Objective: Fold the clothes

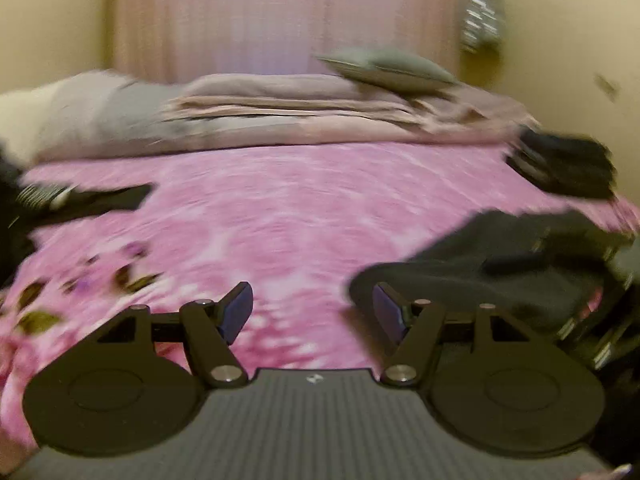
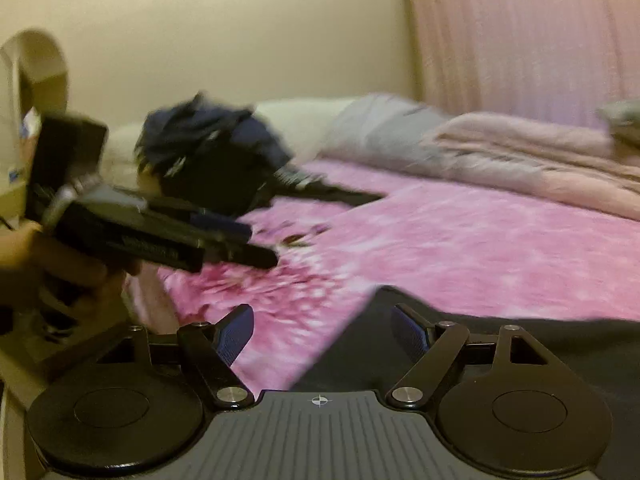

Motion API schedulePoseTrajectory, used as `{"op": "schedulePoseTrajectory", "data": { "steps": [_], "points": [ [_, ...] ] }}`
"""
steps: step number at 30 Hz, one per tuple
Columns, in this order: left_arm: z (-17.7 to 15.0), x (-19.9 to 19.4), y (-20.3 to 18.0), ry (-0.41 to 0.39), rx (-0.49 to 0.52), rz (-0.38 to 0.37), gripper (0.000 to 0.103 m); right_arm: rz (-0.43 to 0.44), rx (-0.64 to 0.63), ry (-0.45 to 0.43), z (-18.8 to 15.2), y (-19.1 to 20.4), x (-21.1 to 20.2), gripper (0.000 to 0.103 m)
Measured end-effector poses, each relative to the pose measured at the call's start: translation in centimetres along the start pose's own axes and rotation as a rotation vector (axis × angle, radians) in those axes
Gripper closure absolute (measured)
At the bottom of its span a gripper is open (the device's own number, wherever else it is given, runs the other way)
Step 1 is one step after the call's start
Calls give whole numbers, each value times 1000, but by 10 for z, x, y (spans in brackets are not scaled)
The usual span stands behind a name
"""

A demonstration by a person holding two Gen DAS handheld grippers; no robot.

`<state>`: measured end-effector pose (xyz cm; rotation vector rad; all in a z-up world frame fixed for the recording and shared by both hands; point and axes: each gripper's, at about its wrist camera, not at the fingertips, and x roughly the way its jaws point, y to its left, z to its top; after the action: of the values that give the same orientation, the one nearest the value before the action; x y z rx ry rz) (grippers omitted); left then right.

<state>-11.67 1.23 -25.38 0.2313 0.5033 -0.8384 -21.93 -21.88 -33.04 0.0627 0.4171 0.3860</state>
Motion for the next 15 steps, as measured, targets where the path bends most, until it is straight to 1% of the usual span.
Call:
{"op": "schedulePoseTrajectory", "data": {
  "steps": [1, 3, 5, 7, 10, 12, 15],
  "points": [
    [0, 0, -13, -3, 52, -27, 41, -37, 28, -19, -4, -12, -19, 24],
    [-3, -2, -41, -9, 168, -74, 40, -125, 101, -29, -14, -37, -51, 24],
    [-16, -8, -72, -6, 320, -85, 40, -219, 180, -22, -26, -61, -78, 24],
    [-33, -12, -99, 0, 454, -69, 40, -293, 254, -3, -39, -80, -96, 24],
    [-57, -8, -128, 31, 582, -25, 40, -337, 323, 13, -49, -91, -108, 24],
    [-68, 0, -142, 57, 633, -8, 41, -332, 328, 12, -49, -89, -108, 24],
    [-79, 16, -158, 80, 706, 51, 41, -319, 314, 15, -50, -85, -103, 24]
  ]
}}
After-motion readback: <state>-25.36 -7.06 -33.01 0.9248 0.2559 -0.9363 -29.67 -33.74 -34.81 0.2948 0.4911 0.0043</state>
